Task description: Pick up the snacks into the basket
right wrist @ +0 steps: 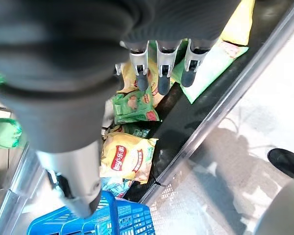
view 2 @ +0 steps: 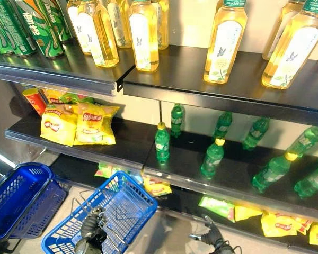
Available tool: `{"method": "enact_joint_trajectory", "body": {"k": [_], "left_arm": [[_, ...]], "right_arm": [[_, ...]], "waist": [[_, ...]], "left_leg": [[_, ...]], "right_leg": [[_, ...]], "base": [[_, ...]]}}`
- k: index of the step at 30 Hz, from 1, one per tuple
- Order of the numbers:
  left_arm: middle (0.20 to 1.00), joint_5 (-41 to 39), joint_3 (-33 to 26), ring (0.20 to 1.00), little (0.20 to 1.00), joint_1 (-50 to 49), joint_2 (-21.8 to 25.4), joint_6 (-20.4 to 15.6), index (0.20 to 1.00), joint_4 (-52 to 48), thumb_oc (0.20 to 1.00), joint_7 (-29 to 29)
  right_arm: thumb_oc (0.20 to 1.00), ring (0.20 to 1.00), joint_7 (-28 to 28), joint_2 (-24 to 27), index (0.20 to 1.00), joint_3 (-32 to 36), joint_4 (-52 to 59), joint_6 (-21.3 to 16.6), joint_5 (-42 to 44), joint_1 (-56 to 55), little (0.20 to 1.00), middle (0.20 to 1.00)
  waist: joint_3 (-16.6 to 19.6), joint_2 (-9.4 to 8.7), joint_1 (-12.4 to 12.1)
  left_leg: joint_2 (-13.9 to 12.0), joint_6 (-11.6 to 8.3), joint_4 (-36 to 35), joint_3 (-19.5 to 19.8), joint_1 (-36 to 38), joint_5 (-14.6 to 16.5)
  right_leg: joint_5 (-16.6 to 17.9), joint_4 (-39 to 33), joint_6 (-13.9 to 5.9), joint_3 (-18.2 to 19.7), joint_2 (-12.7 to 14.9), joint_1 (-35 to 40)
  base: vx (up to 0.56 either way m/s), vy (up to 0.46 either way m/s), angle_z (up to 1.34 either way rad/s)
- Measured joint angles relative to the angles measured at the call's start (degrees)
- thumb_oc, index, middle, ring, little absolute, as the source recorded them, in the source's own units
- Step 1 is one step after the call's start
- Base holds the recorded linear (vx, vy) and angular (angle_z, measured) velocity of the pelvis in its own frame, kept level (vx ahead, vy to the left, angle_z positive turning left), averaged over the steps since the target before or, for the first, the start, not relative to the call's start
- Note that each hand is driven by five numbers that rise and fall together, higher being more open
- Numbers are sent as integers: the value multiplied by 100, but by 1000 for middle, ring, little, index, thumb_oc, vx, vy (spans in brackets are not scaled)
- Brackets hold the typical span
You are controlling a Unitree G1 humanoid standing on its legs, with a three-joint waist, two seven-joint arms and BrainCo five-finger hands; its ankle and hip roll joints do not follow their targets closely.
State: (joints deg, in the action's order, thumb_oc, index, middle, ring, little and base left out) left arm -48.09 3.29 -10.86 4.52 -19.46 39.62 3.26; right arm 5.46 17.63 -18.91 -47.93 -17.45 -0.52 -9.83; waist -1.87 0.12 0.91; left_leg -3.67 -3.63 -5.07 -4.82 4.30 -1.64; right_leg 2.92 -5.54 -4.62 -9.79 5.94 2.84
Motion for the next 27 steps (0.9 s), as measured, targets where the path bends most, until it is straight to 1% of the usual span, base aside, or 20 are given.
{"method": "enact_joint_trajectory", "body": {"k": [5, 6, 7, 12, 17, 18, 19, 20, 21, 22, 23, 25, 26, 27], "left_arm": [[200, -1, -2, 200, 200, -1, 17, -3, 200, 0, 200, -54], [200, -2, -5, 200, 200, -6, 20, -4, 200, 0, 200, -73], [200, -2, -6, 200, 200, -7, 21, -3, 200, 1, 200, -81], [200, -2, -7, 200, 200, -8, 22, -4, 200, 0, 200, -117], [200, -1, -4, 200, 200, 2, 27, -5, 200, 0, 200, -122], [200, -1, 11, 200, 200, 82, 67, -12, 200, -7, 200, -121], [200, -2, 19, 200, 200, 210, 93, -24, 200, -36, 200, -135], [200, -1, 17, 200, 200, 308, 115, -51, 200, -56, 200, -138], [200, -6, -6, 200, 200, 464, 146, -80, 200, -65, 200, -147], [200, -6, 0, 200, 200, 502, 167, -82, 200, -78, 200, -148], [200, -11, 2, 200, 200, 585, 202, -96, 200, -145, 200, -158], [200, -58, 3, 200, 200, 749, 277, -119, 200, -254, 200, -172], [200, -139, -7, 200, 200, 834, 312, -119, 200, -250, 200, -167], [200, -181, -5, 200, 200, 838, 328, -124, 200, -272, 200, -167]], "right_arm": [[1000, 1000, -203, 179, 1000, 8, 640, -99, 13, -268, 1000, 1000], [1000, 1000, -247, 201, 1000, 8, 743, -142, 14, -280, 1000, 1000], [1000, 1000, -264, 212, 1000, 8, 809, -142, 15, -283, 1000, 1000], [1000, 1000, -408, 360, 1000, 21, 1248, -225, 16, -416, 1000, 1000], [1000, 1000, -497, 378, 1000, 24, 1269, -260, 25, -540, 1000, 1000], [1000, 1000, -493, 352, 1000, 11, 1124, -268, 25, -463, 1000, 1000], [1000, 1000, -492, 400, 1000, 2, 1105, -268, 27, -307, 1000, 1000], [1000, 1000, -491, 419, 1000, 4, 1081, -265, 28, -248, 1000, 1000], [1000, 1000, -488, 465, 1000, 13, 1094, -261, 70, -77, 1000, 1000], [1000, 1000, -487, 478, 1000, 15, 1113, -261, 88, -74, 1000, 1000], [1000, 1000, -488, 509, 1000, 14, 1180, -264, 138, 14, 1000, 1000], [1000, 1000, -491, 565, 1000, 20, 1241, -267, 196, 47, 1000, 1000], [1000, 1000, -490, 579, 1000, 24, 1260, -267, 232, 106, 1000, 1000], [1000, 1000, -489, 584, 1000, 25, 1295, -267, 242, 131, 1000, 1000]], "waist": [[-21, -28, 28], [-27, -41, 114], [-29, -41, 132], [-31, -39, 139], [-69, -50, 146], [-153, -90, 155], [-325, -89, 135], [-425, -104, 145], [-609, -133, 148], [-671, -158, 163], [-828, -208, 159], [-1022, -296, 198], [-1131, -307, 234], [-1176, -304, 241]], "left_leg": [[0, 0, 0, -10, 0, 0], [-1, 0, -1, -11, 2, 0], [1, 0, -1, -11, 1, 0], [-4, 3, 0, -115, 40, 3], [-2, 7, 2, -135, 92, 6], [7, 25, 280, -136, -127, 34], [35, 28, 520, -130, -340, 136], [41, 40, 670, -128, -489, 170], [72, 72, 836, -126, -757, 179], [55, 87, 933, -124, -855, 196], [111, 104, 1270, -114, -1138, 253], [110, 155, 1966, -56, -1708, 557], [90, 143, 2304, -55, -1959, 672], [75, 141, 2452, -50, -2073, 717]], "right_leg": [[1, 0, -1, 16, -1, -5], [1, 0, -1, 16, -3, -1], [1, 0, -1, 18, -3, -2], [15, 0, -1, 108, -8, -6], [15, 57, -11, 123, 2, 8], [-46, 398, 14, 128, 58, -258], [-133, 710, 9, 123, 62, -514], [-202, 940, 19, 117, 118, -684], [-286, 1254, -26, 120, 173, -1006], [-347, 1409, -16, 113, 214, -1126], [-474, 1821, -33, 113, 293, -1420], [-801, 2577, 11, 75, 460, -1961], [-916, 2884, 64, 64, 508, -2179], [-939, 3011, 46, 65, 518, -2281]], "base": [[0, 0, 0], [0, 0, 0], [0, 0, 0], [23, 5, -8], [-153, 13, -4], [-200, 8, -9], [-276, 1, -10], [-144, -12, -4], [-225, -12, 3], [-199, -6, 14], [-183, -12, 18], [-148, -19, 29], [-117, -12, 22], [-164, -22, 11]]}}
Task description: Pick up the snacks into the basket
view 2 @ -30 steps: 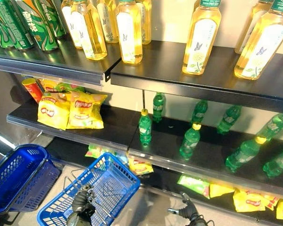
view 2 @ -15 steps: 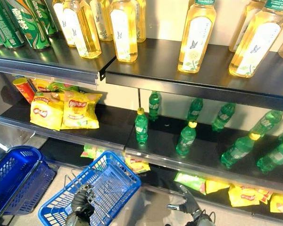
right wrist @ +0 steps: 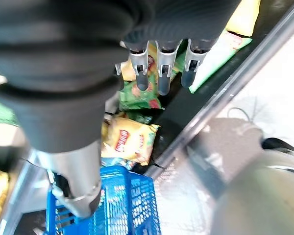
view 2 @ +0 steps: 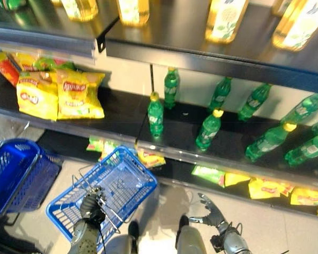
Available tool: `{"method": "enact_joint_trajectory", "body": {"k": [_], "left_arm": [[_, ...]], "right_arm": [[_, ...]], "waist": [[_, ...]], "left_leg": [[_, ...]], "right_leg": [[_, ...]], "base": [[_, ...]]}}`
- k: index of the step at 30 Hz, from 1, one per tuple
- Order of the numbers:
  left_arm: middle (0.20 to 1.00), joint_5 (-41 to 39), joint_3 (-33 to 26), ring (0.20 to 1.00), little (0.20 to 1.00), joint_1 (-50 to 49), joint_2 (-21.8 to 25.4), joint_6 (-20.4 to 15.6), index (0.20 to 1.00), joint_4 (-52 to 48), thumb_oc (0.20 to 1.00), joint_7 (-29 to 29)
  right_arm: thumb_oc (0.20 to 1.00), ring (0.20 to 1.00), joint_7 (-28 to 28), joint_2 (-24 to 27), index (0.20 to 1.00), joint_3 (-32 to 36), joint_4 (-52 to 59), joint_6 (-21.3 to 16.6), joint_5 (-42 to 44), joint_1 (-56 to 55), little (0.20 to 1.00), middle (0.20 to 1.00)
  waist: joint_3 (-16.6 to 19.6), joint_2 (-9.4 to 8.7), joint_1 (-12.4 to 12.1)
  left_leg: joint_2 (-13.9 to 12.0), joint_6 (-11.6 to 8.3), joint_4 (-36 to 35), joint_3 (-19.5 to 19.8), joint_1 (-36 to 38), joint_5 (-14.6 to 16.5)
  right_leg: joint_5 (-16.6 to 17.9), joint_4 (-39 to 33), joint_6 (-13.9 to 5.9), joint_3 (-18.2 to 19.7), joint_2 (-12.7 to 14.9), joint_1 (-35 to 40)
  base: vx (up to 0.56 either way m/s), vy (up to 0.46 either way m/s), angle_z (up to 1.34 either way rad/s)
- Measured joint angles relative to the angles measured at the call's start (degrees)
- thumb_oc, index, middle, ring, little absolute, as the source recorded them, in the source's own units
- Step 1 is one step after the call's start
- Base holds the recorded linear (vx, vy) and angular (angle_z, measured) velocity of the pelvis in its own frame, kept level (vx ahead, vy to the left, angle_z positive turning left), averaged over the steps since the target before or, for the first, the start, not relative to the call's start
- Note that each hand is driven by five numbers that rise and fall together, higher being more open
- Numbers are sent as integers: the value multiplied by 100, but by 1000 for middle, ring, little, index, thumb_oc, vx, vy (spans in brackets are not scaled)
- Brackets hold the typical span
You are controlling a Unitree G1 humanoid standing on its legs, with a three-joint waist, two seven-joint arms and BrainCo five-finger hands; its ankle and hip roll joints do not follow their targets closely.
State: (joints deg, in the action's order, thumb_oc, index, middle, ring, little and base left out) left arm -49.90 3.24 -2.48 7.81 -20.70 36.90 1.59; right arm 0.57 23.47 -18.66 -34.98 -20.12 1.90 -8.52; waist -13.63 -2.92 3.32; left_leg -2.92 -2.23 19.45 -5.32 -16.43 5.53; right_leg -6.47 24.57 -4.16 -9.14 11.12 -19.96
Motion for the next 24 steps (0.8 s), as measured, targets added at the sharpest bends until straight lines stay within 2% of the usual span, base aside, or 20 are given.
{"method": "enact_joint_trajectory", "body": {"k": [3, 8, 13, 16, 21, 24], "left_arm": [[200, -163, -113, 200, 200, 46, 18, -83, 200, -449, 200, 4], [200, -331, -222, 200, 200, 90, 5, -111, 200, -755, 200, 39], [200, -499, -227, 200, 200, 56, -18, -124, 200, -996, 200, 103], [200, -608, -259, 200, 200, -44, -28, -222, 200, -1142, 200, 135], [200, -632, -274, 200, 200, -133, -36, -235, 200, -1143, 200, 138], [200, -764, -271, 200, 200, -205, -49, -235, 200, -1141, 200, 136]], "right_arm": [[1000, 1000, 5, 130, 1000, 33, 569, -13, 70, 78, 1000, 1000], [1000, 1000, 73, 217, 1000, 439, 1387, -40, 235, -3, 1000, 1000], [1000, 1000, 138, 162, 1000, 819, 1977, -215, 780, -171, 1000, 1000], [1000, 1000, 251, -87, 1000, 1315, 2591, -334, 1144, -291, 1000, 1000], [1000, 1000, 309, -218, 1000, 1723, 3021, -548, 1579, -331, 1000, 1000], [1000, 1000, 362, -257, 1000, 1832, 3161, -628, 1708, -380, 1000, 1000]], "waist": [[-229, 53, 30], [-353, 64, 50], [-355, 70, 59], [-352, 72, 61], [-289, 73, 81], [-85, 60, 111]], "left_leg": [[-171, -57, 1004, -13, -886, 320], [-327, -137, 1727, -7, -1495, 546], [-402, -159, 1826, 105, -1714, 558], [-437, -201, 1831, 97, -1739, 584], [-465, -260, 1832, 93, -1737, 624], [-464, -283, 1838, 85, -1746, 657]], "right_leg": [[-243, 810, 144, 21, 16, -814], [-455, 1517, 279, 56, 22, -1460], [-521, 1670, 376, -75, 10, -1662], [-581, 1737, 422, -80, -4, -1727], [-659, 1762, 375, -90, -17, -1725], [-687, 1760, 368, -92, -13, -1724]], "base": [[-94, -8, -4], [-48, -6, -13], [-3, -13, 2], [8, 0, -3], [4, 0, -1], [0, 0, 0]]}}
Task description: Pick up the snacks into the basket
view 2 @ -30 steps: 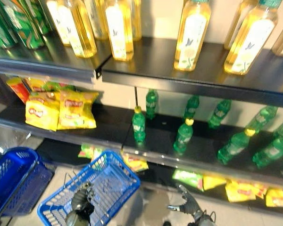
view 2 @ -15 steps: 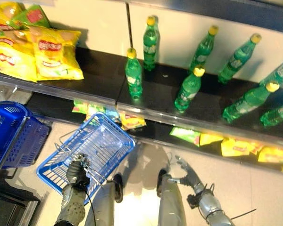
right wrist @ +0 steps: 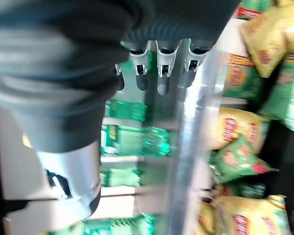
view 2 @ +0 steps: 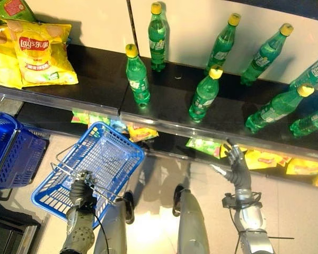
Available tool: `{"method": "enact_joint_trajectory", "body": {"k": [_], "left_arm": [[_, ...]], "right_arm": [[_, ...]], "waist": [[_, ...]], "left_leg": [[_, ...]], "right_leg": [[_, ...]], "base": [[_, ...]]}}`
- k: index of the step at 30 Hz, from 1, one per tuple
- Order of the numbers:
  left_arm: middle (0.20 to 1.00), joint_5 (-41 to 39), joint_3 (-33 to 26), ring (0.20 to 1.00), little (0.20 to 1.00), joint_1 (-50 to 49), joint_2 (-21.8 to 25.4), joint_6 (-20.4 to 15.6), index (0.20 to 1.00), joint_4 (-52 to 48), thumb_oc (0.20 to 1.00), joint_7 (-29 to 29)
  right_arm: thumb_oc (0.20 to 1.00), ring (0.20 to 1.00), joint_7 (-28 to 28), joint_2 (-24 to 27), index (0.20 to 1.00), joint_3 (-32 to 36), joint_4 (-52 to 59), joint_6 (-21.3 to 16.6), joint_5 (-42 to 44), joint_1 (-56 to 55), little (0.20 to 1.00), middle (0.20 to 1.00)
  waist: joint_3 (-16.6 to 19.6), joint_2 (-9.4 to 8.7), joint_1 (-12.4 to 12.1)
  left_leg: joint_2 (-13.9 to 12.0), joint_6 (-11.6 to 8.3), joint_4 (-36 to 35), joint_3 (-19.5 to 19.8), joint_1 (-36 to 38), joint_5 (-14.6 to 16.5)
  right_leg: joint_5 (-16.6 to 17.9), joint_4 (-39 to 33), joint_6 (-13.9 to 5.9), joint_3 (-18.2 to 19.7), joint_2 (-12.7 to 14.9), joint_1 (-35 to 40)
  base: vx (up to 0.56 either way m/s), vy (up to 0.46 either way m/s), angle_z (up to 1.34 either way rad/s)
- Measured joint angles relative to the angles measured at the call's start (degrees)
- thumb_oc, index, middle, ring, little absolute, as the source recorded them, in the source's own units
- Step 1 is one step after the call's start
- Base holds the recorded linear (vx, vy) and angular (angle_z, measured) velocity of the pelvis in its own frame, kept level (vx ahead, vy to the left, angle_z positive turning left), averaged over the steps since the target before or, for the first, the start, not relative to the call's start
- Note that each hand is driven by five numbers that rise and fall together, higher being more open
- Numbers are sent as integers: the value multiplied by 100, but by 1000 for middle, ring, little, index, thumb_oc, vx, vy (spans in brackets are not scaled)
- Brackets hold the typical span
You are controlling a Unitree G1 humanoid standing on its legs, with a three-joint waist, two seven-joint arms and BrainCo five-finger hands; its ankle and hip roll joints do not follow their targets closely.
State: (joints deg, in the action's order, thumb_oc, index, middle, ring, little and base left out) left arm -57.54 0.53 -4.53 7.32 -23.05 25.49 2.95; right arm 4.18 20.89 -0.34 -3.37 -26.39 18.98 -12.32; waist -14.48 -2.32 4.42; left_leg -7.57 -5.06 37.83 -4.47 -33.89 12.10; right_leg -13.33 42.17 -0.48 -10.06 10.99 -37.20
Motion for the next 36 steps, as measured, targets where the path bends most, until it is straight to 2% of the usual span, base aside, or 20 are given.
{"method": "enact_joint_trajectory", "body": {"k": [4, 10, 16, 31, 36], "left_arm": [[200, -35, 1, 200, 200, -142, 2, -1, 200, 1, 200, -7], [200, -67, 40, 200, 200, -155, 5, -1, 200, 0, 200, -52], [200, -69, 42, 200, 200, -234, 9, -2, 200, 1, 200, -74], [200, -70, 52, 200, 200, -249, 14, 9, 200, 1, 200, -152], [200, -72, 54, 200, 200, -307, 14, 21, 200, 1, 200, -178]], "right_arm": [[1000, 1000, 43, -40, 1000, 138, 255, -150, 81, 11, 1000, 1000], [1000, 1000, 340, -28, 1000, 178, 223, -161, -102, 251, 1000, 1000], [1000, 1000, 638, 1, 1000, 161, 130, -150, -674, 655, 1000, 1000], [1000, 1000, 1129, 82, 1000, -122, -485, 195, -1622, 1747, 1000, 1000], [1000, 1000, 1295, 85, 1000, -164, -911, 318, -1785, 2139, 1000, 1000]], "waist": [[250, -11, 94], [269, -3, 99], [307, 23, 8], [329, 41, -221], [415, 109, -236]], "left_leg": [[5, 1, 13, -18, 8, 62], [2, 52, 73, -4, 30, 109], [-2, 54, 76, 18, 21, 108], [37, 54, 93, 65, 3, 107], [74, 53, 114, 158, -80, 106]], "right_leg": [[-32, -16, -23, 4, 2, 16], [-69, -17, -76, 1, 2, 76], [-68, -8, -71, -17, 7, 80], [-111, 60, -60, -61, 54, 82], [-141, 86, -47, -156, 100, 72]], "base": [[0, 0, 0], [0, 0, 0], [0, 0, 0], [0, 0, 1], [-3, 1, 10]]}}
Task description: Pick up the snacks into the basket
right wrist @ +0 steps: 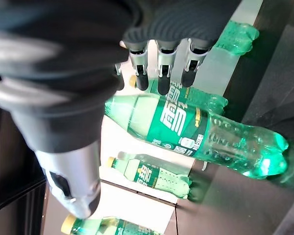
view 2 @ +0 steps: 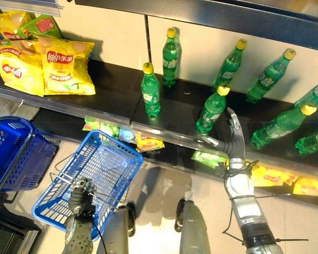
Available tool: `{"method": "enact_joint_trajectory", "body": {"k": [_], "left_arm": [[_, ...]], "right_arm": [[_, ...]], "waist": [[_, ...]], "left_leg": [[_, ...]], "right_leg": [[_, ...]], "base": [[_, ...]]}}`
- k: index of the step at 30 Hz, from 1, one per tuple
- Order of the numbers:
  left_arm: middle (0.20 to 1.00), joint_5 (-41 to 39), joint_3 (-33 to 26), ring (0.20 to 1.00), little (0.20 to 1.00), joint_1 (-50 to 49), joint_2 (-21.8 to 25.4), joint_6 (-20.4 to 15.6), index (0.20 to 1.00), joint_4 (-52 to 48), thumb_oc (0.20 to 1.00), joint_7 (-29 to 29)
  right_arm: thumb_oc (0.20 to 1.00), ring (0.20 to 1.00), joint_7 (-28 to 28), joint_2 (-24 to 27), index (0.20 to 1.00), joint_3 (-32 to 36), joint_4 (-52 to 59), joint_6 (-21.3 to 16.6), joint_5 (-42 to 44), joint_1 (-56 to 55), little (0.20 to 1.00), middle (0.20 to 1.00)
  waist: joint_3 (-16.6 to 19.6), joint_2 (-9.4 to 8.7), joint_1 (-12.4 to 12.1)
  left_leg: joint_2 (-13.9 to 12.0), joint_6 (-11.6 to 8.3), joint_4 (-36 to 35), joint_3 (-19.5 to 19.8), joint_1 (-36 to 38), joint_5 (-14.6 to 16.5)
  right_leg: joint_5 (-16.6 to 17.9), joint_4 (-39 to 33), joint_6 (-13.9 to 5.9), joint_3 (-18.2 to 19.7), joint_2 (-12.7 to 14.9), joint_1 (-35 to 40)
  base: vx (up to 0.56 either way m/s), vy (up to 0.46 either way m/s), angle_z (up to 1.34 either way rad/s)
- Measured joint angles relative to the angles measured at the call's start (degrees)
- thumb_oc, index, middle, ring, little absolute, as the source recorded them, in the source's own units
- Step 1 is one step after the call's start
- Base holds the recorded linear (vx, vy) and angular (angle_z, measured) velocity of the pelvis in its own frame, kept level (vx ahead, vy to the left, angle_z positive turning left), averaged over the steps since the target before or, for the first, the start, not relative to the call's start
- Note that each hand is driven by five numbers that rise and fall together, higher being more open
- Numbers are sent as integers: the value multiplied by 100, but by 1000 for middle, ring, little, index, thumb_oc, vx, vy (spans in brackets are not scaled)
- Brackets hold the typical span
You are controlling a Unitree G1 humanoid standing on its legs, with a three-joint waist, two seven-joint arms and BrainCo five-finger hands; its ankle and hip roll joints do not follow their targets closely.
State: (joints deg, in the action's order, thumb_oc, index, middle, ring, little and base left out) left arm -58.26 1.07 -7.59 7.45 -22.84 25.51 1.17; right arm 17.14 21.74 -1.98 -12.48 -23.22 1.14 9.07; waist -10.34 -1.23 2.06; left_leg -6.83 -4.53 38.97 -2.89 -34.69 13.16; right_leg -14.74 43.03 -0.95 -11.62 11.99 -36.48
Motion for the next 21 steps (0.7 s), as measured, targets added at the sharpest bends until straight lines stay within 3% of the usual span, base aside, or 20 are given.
{"method": "enact_joint_trajectory", "body": {"k": [21], "left_arm": [[200, 0, -1, 200, 200, -4, 4, 75, 200, 0, 200, -88]], "right_arm": [[1000, 1000, 422, -2, 1000, 4, -672, 229, -52, 589, 1000, 1000]], "waist": [[3, 6, -154]], "left_leg": [[22, 0, 0, 15, 0, -1]], "right_leg": [[-55, 68, -13, -15, 18, -9]], "base": [[0, -2, 0]]}}
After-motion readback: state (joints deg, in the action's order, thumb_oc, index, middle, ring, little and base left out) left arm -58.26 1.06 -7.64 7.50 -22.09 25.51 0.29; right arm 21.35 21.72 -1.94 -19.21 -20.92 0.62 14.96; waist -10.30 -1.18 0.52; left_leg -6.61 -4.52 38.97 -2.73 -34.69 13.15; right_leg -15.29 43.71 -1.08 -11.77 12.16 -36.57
